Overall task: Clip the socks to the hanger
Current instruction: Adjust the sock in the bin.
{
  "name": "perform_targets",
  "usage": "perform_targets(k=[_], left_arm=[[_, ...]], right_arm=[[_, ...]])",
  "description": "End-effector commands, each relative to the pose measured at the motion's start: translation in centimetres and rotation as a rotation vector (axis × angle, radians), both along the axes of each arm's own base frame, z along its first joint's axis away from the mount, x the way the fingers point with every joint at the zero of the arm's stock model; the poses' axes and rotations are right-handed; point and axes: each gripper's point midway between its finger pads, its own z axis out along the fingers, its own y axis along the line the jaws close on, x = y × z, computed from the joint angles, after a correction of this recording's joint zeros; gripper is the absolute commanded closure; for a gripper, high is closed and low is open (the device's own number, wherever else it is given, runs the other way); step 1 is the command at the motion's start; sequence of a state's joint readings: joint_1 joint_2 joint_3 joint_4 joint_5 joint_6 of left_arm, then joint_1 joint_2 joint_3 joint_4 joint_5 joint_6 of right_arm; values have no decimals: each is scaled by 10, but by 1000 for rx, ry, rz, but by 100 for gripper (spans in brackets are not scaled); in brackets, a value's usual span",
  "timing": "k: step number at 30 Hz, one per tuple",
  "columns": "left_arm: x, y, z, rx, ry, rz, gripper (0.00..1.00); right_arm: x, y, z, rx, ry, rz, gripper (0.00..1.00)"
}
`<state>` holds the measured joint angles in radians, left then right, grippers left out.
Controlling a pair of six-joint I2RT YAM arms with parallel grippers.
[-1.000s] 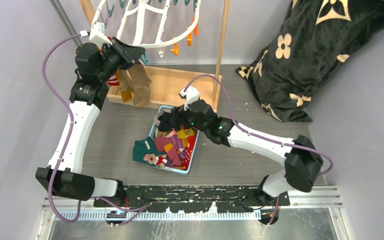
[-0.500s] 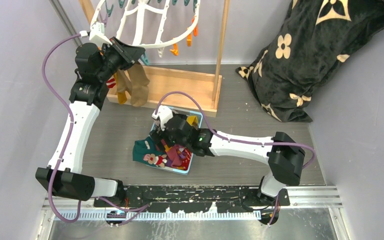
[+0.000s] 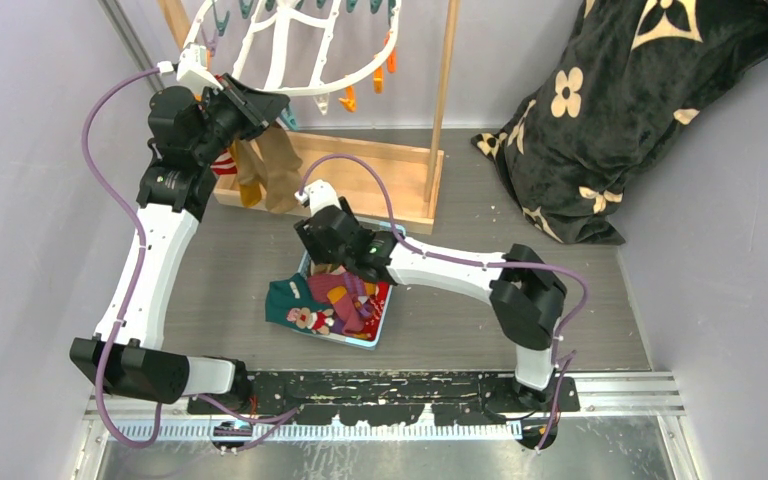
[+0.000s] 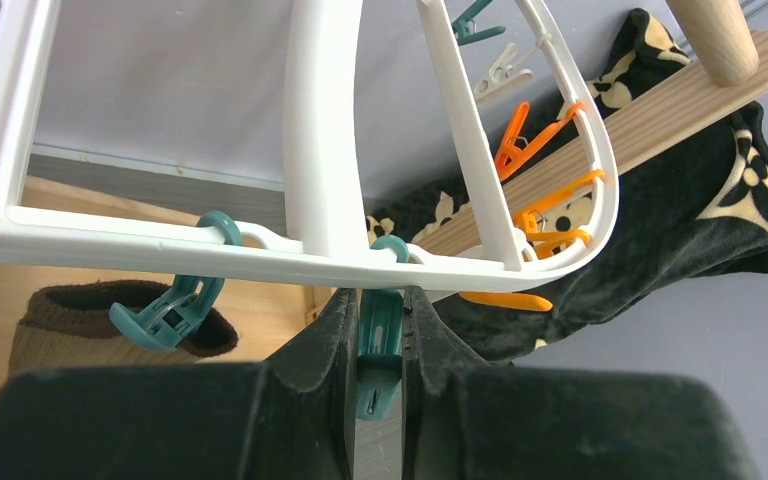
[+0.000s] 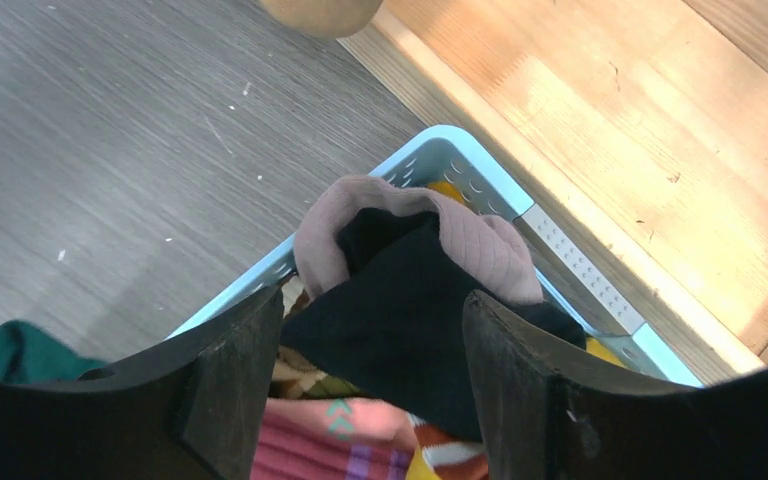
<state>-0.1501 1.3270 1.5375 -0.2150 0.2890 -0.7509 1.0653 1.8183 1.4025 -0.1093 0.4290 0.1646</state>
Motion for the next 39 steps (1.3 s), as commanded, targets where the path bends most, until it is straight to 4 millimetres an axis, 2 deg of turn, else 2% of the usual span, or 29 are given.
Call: perform_targets(k=[1, 4, 10, 13, 15, 16, 20, 23, 26, 31, 34, 37, 39], left_arm=[[-11, 4, 36, -8, -111, 4, 98], [-11, 4, 36, -8, -109, 4, 98], [-11, 3, 36, -12, -106, 3, 98], [-11, 2, 35, -13, -105, -2, 98], [-11, 3, 36, -11, -108, 1, 99], [-12, 3, 36, -10, -110, 1, 98], [-12, 3, 38, -9, -114, 2, 99], [-11, 3, 39, -10, -117, 4, 99], [-10, 3, 40, -11, -118, 4, 99], [-10, 3, 38, -8, -115, 6, 99], [-9, 3, 38, -7, -116, 5, 99], [-9, 3, 38, -5, -117, 7, 99], [-9, 3, 39, -6, -118, 7, 99]], right_arm=[[18, 1, 5, -13, -32, -88, 30], [21, -5, -3, -40, -27, -127, 36], [22, -21, -5, -47, -40, -186, 62], [20, -24, 4, -24, -49, -184, 82], [16, -25, 18, 12, -63, -171, 96], [15, -26, 26, 32, -72, -160, 99], [0, -26, 70, 148, -100, -86, 99], [-17, -26, 89, 195, -105, -34, 99], [-36, -27, 101, 227, -100, 18, 99], [-60, -32, 110, 259, -68, 75, 99], [-81, -26, 113, 290, -16, 177, 99], [-101, -20, 102, 275, 50, 270, 96], [-109, -20, 86, 233, 101, 304, 86]])
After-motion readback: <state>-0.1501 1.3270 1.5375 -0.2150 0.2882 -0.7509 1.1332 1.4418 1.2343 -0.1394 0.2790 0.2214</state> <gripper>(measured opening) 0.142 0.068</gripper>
